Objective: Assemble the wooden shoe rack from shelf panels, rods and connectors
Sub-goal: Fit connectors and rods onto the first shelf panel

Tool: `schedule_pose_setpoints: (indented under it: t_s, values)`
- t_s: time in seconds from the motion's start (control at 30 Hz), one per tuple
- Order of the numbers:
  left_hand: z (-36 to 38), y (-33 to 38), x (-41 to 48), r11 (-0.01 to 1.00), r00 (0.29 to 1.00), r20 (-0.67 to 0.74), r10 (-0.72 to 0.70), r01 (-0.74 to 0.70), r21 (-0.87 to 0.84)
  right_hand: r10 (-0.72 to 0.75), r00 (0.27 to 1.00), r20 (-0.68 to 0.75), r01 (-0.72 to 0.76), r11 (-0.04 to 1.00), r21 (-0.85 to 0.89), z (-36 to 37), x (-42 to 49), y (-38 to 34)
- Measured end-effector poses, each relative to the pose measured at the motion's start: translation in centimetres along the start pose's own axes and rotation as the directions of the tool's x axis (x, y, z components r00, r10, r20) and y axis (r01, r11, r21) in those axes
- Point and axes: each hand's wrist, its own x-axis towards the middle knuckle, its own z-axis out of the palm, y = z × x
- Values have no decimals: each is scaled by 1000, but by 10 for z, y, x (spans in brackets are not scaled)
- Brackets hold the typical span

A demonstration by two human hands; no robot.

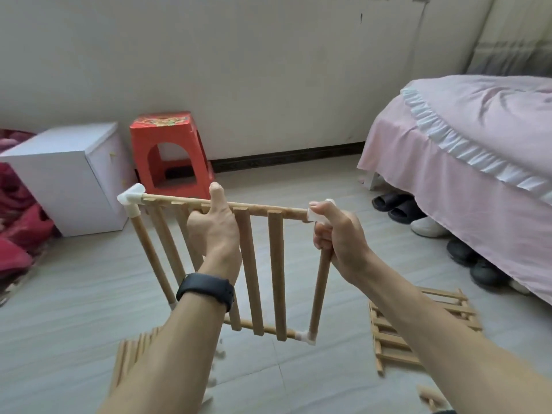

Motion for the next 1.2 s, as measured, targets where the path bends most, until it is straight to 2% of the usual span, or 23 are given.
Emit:
schedule_pose_setpoints:
  t_s: [0.27, 0.47, 0.57, 0.67, 0.73, 0.9, 1.03, 1.2]
  values:
    - [-2, -6, 7, 993, 999, -49, -5, 11, 119, -6, 997, -76, 4, 1000, -31, 8, 4, 5]
    - [0, -5, 17, 989, 996, -47, -69, 75, 128, 66, 996, 67, -66, 998, 0, 5, 9, 11]
    - [4, -5, 15, 987, 998, -46, -37, 44, 152, 120, 988, 96, -125, 991, 48, -3, 9, 15]
    - [5, -4, 13, 988, 999, -29, 29, -25, 150, 212, 949, 235, -237, 968, 81, -13, 6, 17]
    - [6, -3, 12, 987, 998, -28, 57, -52, 150, 227, 934, 275, -263, 959, 102, -14, 5, 15]
    - [12, -4, 4, 993, 999, -20, 31, -28, 116, 169, 970, 173, -197, 966, 167, -14, 5, 9]
    - [13, -4, 4, 993, 1000, 13, -26, 25, 116, 148, 975, 168, -180, 964, 194, -16, 3, 5]
    - [13, 1, 4, 992, 999, 45, -17, 11, 128, 108, 977, 184, -141, 974, 178, -17, -3, 3]
